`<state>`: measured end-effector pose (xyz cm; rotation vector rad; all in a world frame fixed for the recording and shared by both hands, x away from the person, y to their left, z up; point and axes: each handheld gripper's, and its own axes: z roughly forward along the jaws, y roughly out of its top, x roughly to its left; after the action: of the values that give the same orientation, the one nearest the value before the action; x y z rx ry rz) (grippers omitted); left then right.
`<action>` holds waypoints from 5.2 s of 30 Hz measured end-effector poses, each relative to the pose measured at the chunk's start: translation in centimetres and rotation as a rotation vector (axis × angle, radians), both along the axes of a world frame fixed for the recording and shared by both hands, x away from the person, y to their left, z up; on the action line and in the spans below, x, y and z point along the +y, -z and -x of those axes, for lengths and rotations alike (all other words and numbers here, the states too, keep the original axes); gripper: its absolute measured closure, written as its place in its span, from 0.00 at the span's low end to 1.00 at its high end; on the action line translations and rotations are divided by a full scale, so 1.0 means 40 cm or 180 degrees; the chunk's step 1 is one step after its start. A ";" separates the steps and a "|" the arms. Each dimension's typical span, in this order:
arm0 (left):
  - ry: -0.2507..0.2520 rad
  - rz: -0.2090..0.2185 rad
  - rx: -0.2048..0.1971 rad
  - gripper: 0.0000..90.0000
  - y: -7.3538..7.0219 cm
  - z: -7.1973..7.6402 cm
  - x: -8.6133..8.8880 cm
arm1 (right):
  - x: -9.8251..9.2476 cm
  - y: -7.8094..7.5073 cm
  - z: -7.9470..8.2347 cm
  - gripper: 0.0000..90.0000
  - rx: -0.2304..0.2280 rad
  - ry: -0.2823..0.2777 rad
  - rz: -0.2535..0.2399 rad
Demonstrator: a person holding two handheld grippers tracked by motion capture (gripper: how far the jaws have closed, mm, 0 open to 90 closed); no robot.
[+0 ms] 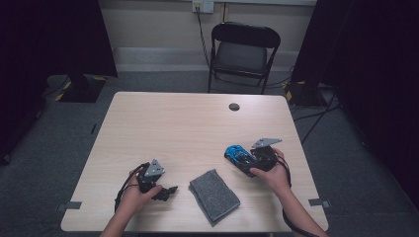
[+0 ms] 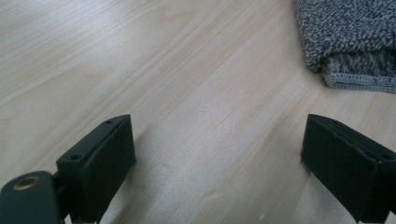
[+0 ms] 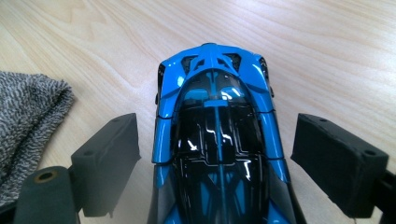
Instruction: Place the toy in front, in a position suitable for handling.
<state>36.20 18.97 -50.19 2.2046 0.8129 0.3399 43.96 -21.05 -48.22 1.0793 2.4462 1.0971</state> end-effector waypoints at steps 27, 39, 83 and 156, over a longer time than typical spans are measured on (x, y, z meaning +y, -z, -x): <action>0.0001 -0.0002 -0.0001 0.10 0.000 0.000 0.000 | 0.019 0.032 -0.002 0.23 -0.0026 0.0092 0.0259; -0.0001 -0.0003 -0.0002 0.10 0.000 0.001 0.000 | 0.024 0.027 0.002 0.28 -0.0017 0.0085 0.0277; -0.0001 -0.0013 0.0000 0.10 0.000 0.001 0.000 | 0.074 -0.038 -0.060 0.29 0.0088 0.0058 0.0071; 0.0005 -0.0024 -0.0009 0.10 -0.001 0.004 0.002 | 0.148 0.024 -0.074 0.15 -0.0128 -0.0135 -0.0038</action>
<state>36.03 19.05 -50.16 2.2113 0.8095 0.3457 46.94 -15.13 -49.20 1.0034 2.4450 1.1362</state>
